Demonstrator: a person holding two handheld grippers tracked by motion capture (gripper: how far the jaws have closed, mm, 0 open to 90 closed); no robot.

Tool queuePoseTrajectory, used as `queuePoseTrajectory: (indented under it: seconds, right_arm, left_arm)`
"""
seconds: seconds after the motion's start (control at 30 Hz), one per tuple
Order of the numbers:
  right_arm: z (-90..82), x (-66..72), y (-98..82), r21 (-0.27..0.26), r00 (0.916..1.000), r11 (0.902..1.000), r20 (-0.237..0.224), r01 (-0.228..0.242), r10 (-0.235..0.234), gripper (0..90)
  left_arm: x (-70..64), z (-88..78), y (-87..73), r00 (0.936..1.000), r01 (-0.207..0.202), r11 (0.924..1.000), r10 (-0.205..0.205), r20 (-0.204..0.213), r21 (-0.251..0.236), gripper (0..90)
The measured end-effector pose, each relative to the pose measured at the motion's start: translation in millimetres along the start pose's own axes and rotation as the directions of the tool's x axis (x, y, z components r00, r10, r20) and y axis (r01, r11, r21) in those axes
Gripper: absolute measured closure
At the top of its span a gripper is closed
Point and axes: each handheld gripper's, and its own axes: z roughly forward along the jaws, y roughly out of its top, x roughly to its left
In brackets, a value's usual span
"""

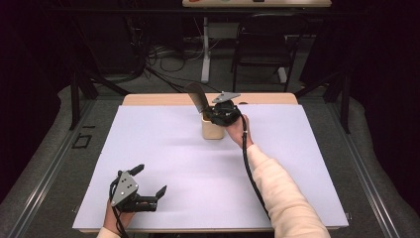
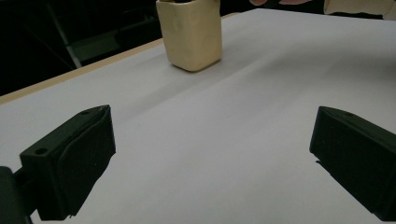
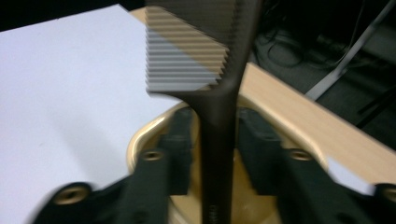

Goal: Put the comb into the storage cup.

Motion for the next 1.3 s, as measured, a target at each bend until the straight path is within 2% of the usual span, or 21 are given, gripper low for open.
queuePoseTrajectory:
  seconds: [0.03,0.07,0.13,0.33,0.43,0.6,0.8,1.13,1.3]
  right_arm:
    - [-1.7,0.0,-0.6,0.016,0.9999,0.9998,-0.004,-0.01,0.01,55.4]
    - [-4.5,-0.7,-0.9,0.014,0.9997,0.9997,0.016,-0.021,0.021,48.2]
    - [-11.8,-4.0,-0.1,0.019,0.9977,0.9977,0.019,-0.065,0.065,40.6]
    - [-29.5,-9.8,2.4,0.031,0.995,0.9946,-0.002,-0.099,0.099,22.8]
    - [-37.0,-12.8,3.3,0.028,0.9934,0.9931,-0.012,-0.114,0.114,16.8]
    - [-47.6,-17.8,2.9,0.027,0.9903,0.9911,-0.046,-0.13,0.131,13.4]
    - [-61.8,-19.7,1.5,0.02,0.9889,0.9922,-0.082,-0.123,0.124,9.1]
    - [-86.4,-22.7,-8.0,0.047,0.9873,0.9943,-0.122,-0.096,0.101,0.7]
    - [-96.9,-23.3,-16.3,0.056,0.9879,0.9938,-0.117,-0.096,0.102,0.0]
  left_arm:
    - [-0.2,-0.2,0.2,1.0,-0.002,1.0,0.002,-0.002,0.0,0.2]
    - [-0.4,-0.2,0.2,1.0,-0.002,1.0,0.002,-0.002,-0.001,0.2]
    - [-0.7,0.1,0.3,1.0,-0.001,1.0,0.001,-0.002,-0.001,0.2]
    - [-1.1,0.7,0.6,1.0,0.0,1.0,0.0,-0.002,0.001,0.2]
    - [-1.4,0.3,0.8,1.0,-0.001,1.0,0.001,-0.002,-0.001,0.2]
    - [-1.2,0.5,0.5,1.0,0.001,1.0,-0.001,-0.003,0.001,0.2]
    - [-0.8,1.6,0.8,1.0,-0.006,1.0,0.006,-0.002,0.004,0.2]
    - [-1.8,3.5,1.0,1.0,-0.005,1.0,0.005,-0.001,0.002,0.2]
    - [-1.9,2.4,2.0,1.0,-0.009,1.0,0.009,0.003,-0.002,0.2]
